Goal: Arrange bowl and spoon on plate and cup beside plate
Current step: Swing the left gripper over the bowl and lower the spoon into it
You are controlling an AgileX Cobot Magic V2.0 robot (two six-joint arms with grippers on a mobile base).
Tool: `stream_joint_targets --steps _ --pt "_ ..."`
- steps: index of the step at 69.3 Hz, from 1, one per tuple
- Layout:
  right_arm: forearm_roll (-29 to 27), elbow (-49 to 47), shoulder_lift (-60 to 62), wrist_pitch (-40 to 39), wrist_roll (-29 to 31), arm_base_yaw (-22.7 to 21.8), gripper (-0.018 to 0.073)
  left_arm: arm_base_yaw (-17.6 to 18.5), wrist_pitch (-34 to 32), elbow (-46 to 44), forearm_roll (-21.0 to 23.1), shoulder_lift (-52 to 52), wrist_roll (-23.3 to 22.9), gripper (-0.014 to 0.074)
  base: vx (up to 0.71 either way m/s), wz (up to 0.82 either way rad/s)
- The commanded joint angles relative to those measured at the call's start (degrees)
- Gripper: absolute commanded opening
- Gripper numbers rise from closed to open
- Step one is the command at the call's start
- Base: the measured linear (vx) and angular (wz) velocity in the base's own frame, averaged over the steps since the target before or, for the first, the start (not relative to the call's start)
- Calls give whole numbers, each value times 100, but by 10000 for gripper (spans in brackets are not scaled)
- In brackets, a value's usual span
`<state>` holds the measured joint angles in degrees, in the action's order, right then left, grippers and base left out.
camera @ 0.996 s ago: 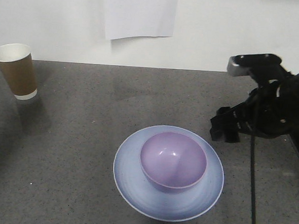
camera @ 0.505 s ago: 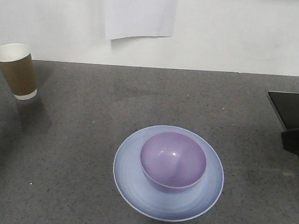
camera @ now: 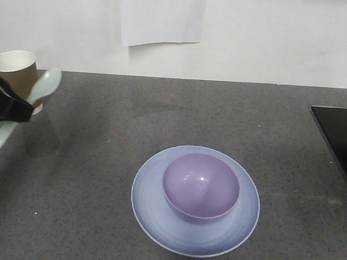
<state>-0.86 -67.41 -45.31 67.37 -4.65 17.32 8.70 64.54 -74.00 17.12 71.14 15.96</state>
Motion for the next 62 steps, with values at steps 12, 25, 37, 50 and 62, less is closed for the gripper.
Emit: stream_joint_targets --steps 12,25,37,50,62 --pt "23 -130 -23 -339 -10 -5 538 1283 -56 -910 -294 876 300 -8 0 0" --pt "5 -130 -23 -340 -10 -5 538 2056 539 -1903 -703 1746 329 -8 0 0" --pt "1 -130 -23 -340 -10 -5 538 2636 713 -2484 -838 2479 329 -7 0 0" --pt "4 -130 -23 -334 -10 -5 538 3028 713 -2551 -900 3028 347 -6 0 0" --pt "4 -130 -23 -325 -10 -5 538 3286 713 -2551 -944 3333 339 -3 0 0"
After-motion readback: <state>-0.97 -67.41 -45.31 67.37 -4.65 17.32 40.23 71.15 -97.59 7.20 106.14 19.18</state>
